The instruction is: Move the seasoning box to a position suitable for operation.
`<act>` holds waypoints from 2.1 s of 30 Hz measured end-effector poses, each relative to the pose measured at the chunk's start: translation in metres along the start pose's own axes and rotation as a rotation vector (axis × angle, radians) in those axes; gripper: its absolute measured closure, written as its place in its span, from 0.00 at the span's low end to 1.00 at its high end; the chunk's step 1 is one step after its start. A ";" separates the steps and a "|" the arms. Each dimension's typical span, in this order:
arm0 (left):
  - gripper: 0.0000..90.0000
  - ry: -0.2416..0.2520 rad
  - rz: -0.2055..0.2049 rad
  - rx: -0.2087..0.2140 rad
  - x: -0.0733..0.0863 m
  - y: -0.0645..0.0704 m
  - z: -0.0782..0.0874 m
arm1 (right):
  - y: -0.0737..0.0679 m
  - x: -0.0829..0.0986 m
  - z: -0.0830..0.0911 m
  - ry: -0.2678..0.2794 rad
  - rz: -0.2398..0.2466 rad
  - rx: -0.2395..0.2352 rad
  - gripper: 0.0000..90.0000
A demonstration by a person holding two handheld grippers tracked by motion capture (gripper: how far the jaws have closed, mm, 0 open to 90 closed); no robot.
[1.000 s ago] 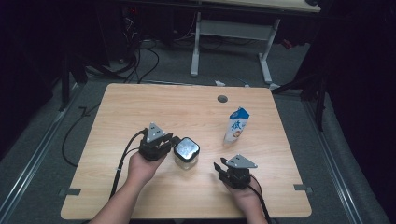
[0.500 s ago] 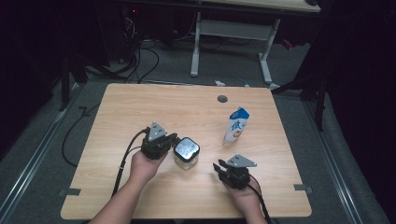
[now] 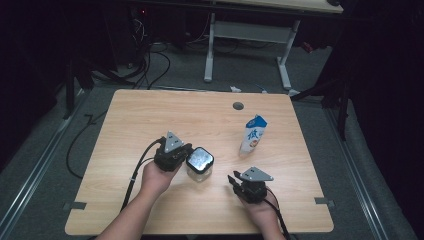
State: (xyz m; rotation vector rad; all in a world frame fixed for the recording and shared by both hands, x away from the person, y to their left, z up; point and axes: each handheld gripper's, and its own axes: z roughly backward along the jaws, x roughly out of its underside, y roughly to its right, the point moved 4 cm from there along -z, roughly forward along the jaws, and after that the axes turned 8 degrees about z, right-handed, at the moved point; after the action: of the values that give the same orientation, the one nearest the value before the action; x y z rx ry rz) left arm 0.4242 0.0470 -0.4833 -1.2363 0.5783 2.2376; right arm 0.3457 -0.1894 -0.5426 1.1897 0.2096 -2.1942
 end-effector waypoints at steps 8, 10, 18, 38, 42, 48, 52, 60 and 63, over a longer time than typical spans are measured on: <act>1.00 0.003 -0.012 -0.010 0.000 0.000 0.000 | 0.000 0.000 0.000 0.001 -0.002 -0.003 0.77; 1.00 0.004 -0.011 -0.009 0.000 0.000 0.000 | 0.000 0.000 0.000 0.002 0.001 -0.003 0.77; 1.00 0.014 -0.005 -0.004 0.001 -0.001 0.000 | -0.001 0.000 -0.001 0.004 0.003 -0.005 0.77; 1.00 0.029 0.011 0.009 0.003 -0.002 0.000 | -0.005 -0.001 -0.002 0.019 0.006 -0.013 0.79; 1.00 0.029 0.013 0.008 0.003 -0.002 0.000 | -0.006 -0.003 -0.002 0.031 0.006 -0.019 0.79; 1.00 0.031 0.007 0.010 0.003 -0.002 0.000 | -0.010 -0.009 -0.001 0.047 0.012 -0.018 0.79; 1.00 0.033 0.009 0.011 0.004 -0.002 0.000 | -0.013 -0.015 0.000 0.067 0.021 -0.022 0.81; 1.00 0.040 0.013 0.014 0.004 -0.003 0.000 | -0.013 -0.025 -0.001 0.084 0.021 -0.020 0.86; 1.00 0.041 0.018 0.014 0.004 -0.003 0.000 | -0.013 -0.029 -0.002 0.087 0.028 -0.017 0.90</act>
State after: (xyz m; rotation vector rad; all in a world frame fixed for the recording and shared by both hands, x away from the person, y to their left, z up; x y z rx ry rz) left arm 0.4236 0.0502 -0.4873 -1.2771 0.6215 2.2240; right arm 0.3507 -0.1655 -0.5226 1.2719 0.2456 -2.1146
